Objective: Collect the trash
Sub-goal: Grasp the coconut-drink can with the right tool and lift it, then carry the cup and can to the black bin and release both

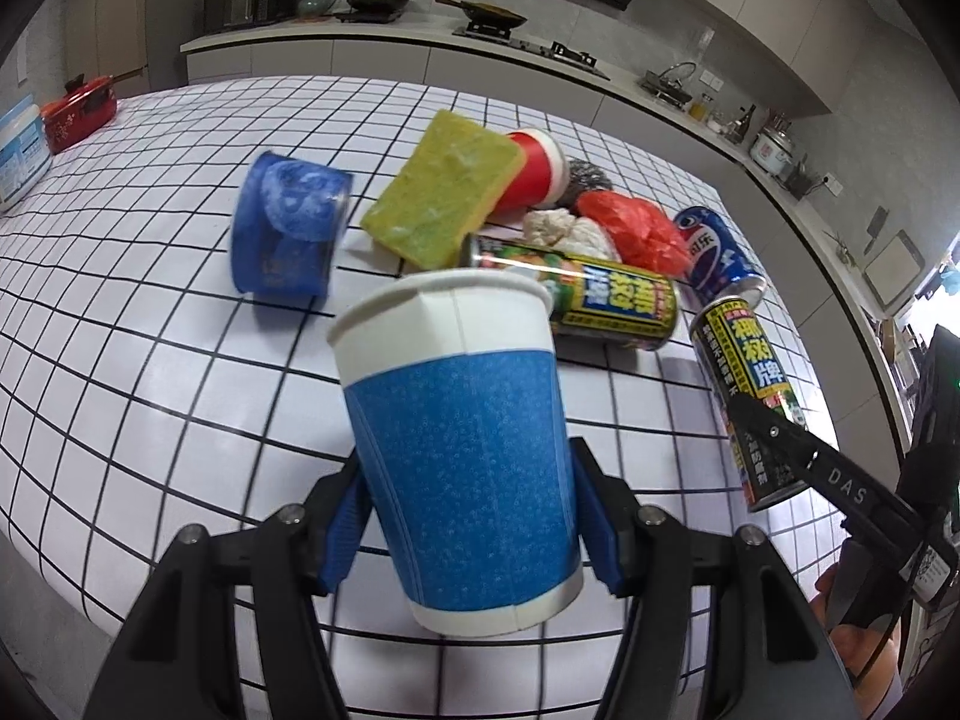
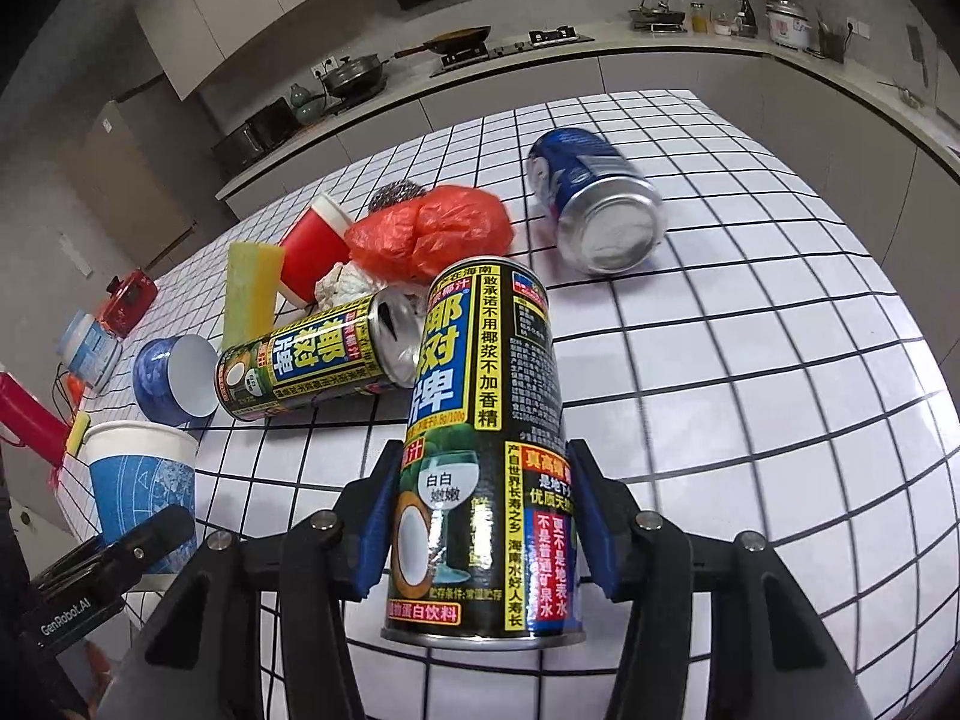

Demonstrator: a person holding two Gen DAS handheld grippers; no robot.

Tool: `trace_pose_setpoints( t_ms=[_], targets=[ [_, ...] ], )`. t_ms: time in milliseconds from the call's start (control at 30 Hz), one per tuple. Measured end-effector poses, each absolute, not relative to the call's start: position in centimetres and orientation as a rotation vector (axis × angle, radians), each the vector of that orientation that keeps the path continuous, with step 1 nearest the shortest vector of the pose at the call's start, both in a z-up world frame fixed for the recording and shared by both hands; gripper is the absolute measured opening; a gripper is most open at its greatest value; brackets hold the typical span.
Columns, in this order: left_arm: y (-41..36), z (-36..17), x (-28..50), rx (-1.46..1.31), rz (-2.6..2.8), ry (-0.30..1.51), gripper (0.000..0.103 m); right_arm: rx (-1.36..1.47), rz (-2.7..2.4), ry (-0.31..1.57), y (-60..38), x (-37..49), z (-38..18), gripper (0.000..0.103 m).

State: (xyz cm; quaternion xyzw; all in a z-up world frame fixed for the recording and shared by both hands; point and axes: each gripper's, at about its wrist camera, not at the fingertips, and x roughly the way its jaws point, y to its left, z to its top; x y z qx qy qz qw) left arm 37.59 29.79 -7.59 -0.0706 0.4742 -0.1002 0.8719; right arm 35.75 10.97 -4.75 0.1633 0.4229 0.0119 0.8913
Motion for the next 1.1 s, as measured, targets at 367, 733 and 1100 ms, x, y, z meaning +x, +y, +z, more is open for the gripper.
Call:
trace_pose_setpoints(
  t_ms=[367, 733, 1100],
  targets=[
    [21.0, -6.2, 36.7, -0.144, -0.278, 0.953, 0.062, 0.374, 0.041, 0.803, 2.7, 32.7, -2.4, 0.055],
    [7.1, -6.0, 38.0, -0.058, -0.628, 0.984, 0.062, 0.474, -0.320, 0.762, -11.2, 24.2, -1.9, 0.055],
    [-12.4, -9.0, 34.6, 0.023, -0.772, 1.080, 0.062, 0.586, -0.393, 0.899, -28.2, 20.0, -10.6, 0.055]
  ],
)
